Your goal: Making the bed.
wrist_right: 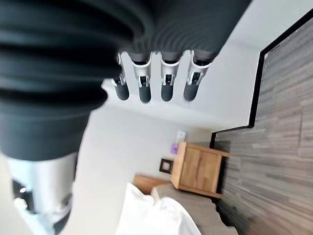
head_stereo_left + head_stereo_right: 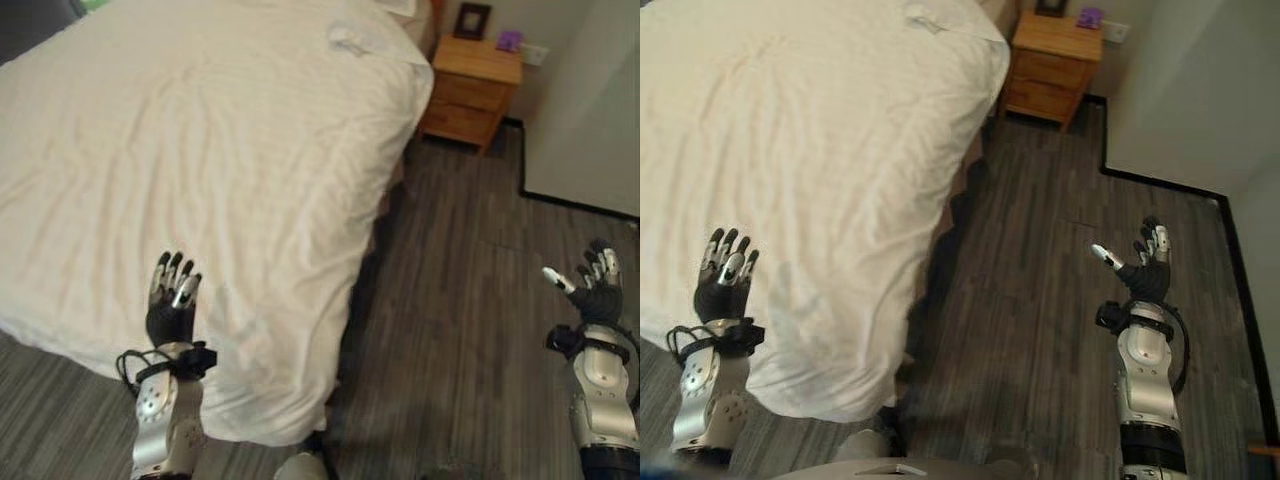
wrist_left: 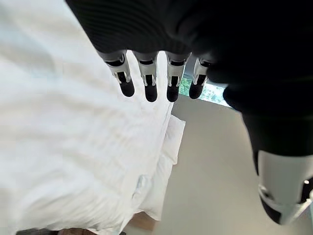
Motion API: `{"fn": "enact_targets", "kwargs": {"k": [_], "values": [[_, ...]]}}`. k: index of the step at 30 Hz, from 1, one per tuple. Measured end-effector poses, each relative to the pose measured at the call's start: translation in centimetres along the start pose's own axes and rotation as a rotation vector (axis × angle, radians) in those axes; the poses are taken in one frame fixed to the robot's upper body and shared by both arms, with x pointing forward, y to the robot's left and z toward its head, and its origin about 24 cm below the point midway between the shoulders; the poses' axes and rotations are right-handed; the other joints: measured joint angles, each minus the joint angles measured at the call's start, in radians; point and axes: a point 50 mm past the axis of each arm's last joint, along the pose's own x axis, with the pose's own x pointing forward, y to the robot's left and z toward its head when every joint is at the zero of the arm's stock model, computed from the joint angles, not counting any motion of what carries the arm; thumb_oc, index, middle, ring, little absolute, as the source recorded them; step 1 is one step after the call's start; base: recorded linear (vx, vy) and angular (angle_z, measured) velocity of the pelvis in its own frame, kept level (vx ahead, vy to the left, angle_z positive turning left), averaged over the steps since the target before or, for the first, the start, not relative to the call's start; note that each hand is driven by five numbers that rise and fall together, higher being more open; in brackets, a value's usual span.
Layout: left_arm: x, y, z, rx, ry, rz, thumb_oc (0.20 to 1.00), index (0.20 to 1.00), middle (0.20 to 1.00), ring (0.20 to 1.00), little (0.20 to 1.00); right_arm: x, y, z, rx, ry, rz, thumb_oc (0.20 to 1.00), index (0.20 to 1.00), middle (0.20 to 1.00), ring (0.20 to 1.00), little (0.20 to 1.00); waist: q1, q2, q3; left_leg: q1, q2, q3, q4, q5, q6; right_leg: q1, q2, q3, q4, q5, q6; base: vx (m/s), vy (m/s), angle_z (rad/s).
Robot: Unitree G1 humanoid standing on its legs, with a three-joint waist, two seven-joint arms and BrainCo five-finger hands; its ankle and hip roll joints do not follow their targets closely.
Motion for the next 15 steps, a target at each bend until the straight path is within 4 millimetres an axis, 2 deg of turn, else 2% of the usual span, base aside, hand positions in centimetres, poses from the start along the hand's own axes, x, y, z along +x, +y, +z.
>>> {"fn": "enact_targets", "kwargs": {"k": [1, 2, 3, 4, 5, 6, 7, 8, 9, 11, 12, 15], "values": [[-0.1, -0.4, -0.1, -0.016, -0.002, -0.015, 1.000, 1.000, 1.000, 1.000, 1.000, -0.6, -0.6, -0.6, -0.019, 0.027, -0.005, 1.000, 1.000, 1.000, 1.000, 1.000, -0.008, -0.017, -0.004, -0.053, 0.015, -0.006, 0.061, -0.029, -0.039, 0.037, 0.026, 0.026, -0.109, 0.013, -0.022, -0.09, -0.347, -0.36], [-0.5, -1.1, -1.1, -0.063, 0.016, -0.007, 1.000, 1.000, 1.000, 1.000, 1.000, -0.9, -2.1, -1.0, -0.070, 0.046, -0.023, 1.000, 1.000, 1.000, 1.000, 1.000, -0.012, 0.010, -0.014, -0.075, -0.017, -0.046, 0.022, -0.030, -0.050, 0.035, 0.046, 0.041, -0.146, 0.010, -0.027, -0.18, -0.363, -0.27], [-0.7, -1.2, -1.5, -0.080, 0.028, 0.001, 1.000, 1.000, 1.000, 1.000, 1.000, -1.0, -2.7, -1.4, -0.081, 0.067, -0.040, 1.000, 1.000, 1.000, 1.000, 1.000, -0.019, 0.018, -0.013, -0.060, -0.021, -0.066, -0.008, -0.005, -0.052, 0.031, 0.056, 0.048, -0.146, 0.009, -0.030, -0.10, -0.233, -0.11], [-1.0, -1.3, -1.9, -0.096, 0.040, 0.009, 1.000, 1.000, 1.000, 1.000, 1.000, -1.3, -3.2, -1.8, -0.084, 0.093, -0.058, 1.000, 1.000, 1.000, 1.000, 1.000, -0.037, 0.027, -0.017, -0.051, -0.014, -0.088, -0.015, 0.042, -0.042, 0.016, 0.065, 0.050, -0.140, 0.011, -0.036, -0.18, -0.158, -0.63], [-1.2, -1.4, -2.3, -0.095, 0.057, 0.009, 1.000, 1.000, 1.000, 1.000, 1.000, -1.4, -2.9, -2.4, -0.078, 0.121, -0.051, 1.000, 1.000, 1.000, 1.000, 1.000, -0.004, 0.010, -0.002, -0.058, 0.009, -0.224, 0.062, 0.049, -0.031, -0.007, 0.063, 0.111, -0.083, 0.003, -0.058, -0.10, -0.107, -0.94], [-1.4, -1.4, -2.5, -0.089, 0.070, 0.002, 1.000, 1.000, 1.000, 1.000, 1.000, -1.2, -2.5, -2.3, -0.067, 0.118, -0.041, 1.000, 1.000, 1.000, 1.000, 1.000, 0.006, -0.014, 0.016, -0.074, 0.023, -0.301, 0.161, 0.050, -0.030, 0.000, 0.061, 0.147, -0.084, 0.012, -0.071, -0.20, -0.141, -1.44], [-1.8, -1.2, -2.7, -0.085, 0.085, 0.005, 1.000, 1.000, 1.000, 1.000, 1.000, -0.9, -1.9, -2.0, -0.061, 0.102, -0.018, 1.000, 1.000, 1.000, 1.000, 1.000, 0.018, -0.043, 0.020, -0.106, -0.008, -0.443, 0.225, -0.009, -0.108, 0.004, 0.047, 0.176, -0.086, 0.016, -0.077, -0.09, -0.139, -1.39], [-2.0, -1.4, -3.1, -0.097, 0.095, -0.005, 1.000, 1.000, 1.000, 1.000, 1.000, -0.1, -1.9, -1.0, -0.055, 0.048, -0.012, 1.000, 1.000, 1.000, 1.000, 1.000, 0.025, -0.034, 0.019, -0.097, -0.086, -0.618, 0.203, -0.015, -0.154, -0.003, 0.051, 0.223, -0.084, 0.015, -0.081, -0.03, -0.073, -1.14], [-1.9, -1.7, -3.1, -0.105, 0.091, -0.014, 1.000, 1.000, 1.000, 1.000, 1.000, 0.0, -2.3, -0.8, -0.048, 0.038, -0.021, 1.000, 1.000, 1.000, 1.000, 1.000, 0.014, -0.025, 0.019, -0.094, -0.084, -0.621, 0.208, -0.012, -0.141, -0.003, 0.063, 0.239, -0.083, 0.010, -0.082, 0.01, -0.037, -0.61], [-1.0, -2.4, -2.7, -0.132, 0.068, -0.038, 1.000, 1.000, 1.000, 1.000, 1.000, -0.5, -2.9, -1.1, -0.058, 0.052, -0.028, 1.000, 1.000, 1.000, 1.000, 1.000, -0.016, -0.032, 0.023, -0.067, -0.090, -0.639, 0.166, -0.007, -0.147, -0.004, 0.063, 0.241, -0.083, 0.004, -0.082, 0.03, 0.017, 0.00], [-0.6, -2.8, -2.5, -0.156, 0.056, -0.053, 1.000, 1.000, 1.000, 1.000, 1.000, -0.8, -3.1, -1.3, -0.064, 0.064, -0.019, 1.000, 1.000, 1.000, 1.000, 1.000, -0.031, -0.024, 0.025, -0.050, -0.088, -0.640, 0.139, -0.007, -0.148, 0.002, 0.064, 0.242, -0.078, 0.003, -0.081, -0.01, 0.082, -0.05], [0.1, -3.6, -2.2, -0.173, 0.040, -0.086, 1.000, 1.000, 1.000, 1.000, 1.000, -1.2, -3.5, -1.6, -0.062, 0.077, -0.026, 1.000, 1.000, 1.000, 1.000, 1.000, -0.059, -0.005, 0.024, -0.025, -0.090, -0.605, 0.098, -0.008, -0.147, -0.002, 0.056, 0.250, -0.076, 0.009, -0.073, -0.04, 0.120, -0.03]]}}
